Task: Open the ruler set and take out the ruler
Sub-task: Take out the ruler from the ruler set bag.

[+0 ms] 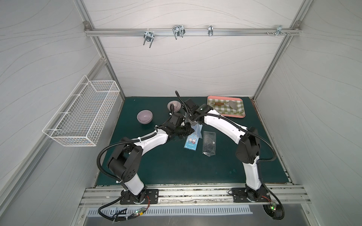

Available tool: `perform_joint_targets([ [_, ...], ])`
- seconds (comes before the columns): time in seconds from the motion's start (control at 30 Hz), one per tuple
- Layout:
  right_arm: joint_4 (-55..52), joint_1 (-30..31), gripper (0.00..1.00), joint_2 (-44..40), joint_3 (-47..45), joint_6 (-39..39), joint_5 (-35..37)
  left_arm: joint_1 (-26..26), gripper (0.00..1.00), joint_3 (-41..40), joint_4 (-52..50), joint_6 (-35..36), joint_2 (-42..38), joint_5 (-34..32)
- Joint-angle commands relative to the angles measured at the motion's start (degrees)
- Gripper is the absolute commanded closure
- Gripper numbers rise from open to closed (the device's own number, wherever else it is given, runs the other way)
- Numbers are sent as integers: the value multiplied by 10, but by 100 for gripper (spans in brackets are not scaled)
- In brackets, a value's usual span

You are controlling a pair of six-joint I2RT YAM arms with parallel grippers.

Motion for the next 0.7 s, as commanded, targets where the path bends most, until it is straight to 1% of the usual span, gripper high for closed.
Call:
perform_joint_targets([
  [0.0, 5, -8, 100, 1, -5, -6, 12, -4, 100, 36, 25, 12, -29, 2],
  [0.3, 15, -28, 100, -4, -17, -13, 21, -4, 100, 43, -10, 22, -44, 9],
  [0.5, 20, -44, 100, -14, -30, -14, 23, -4, 100, 21, -20, 23, -56, 19],
  [0.67, 29, -56, 100, -34, -48, -18, 25, 0, 100, -3, -53, 46, -85, 18],
])
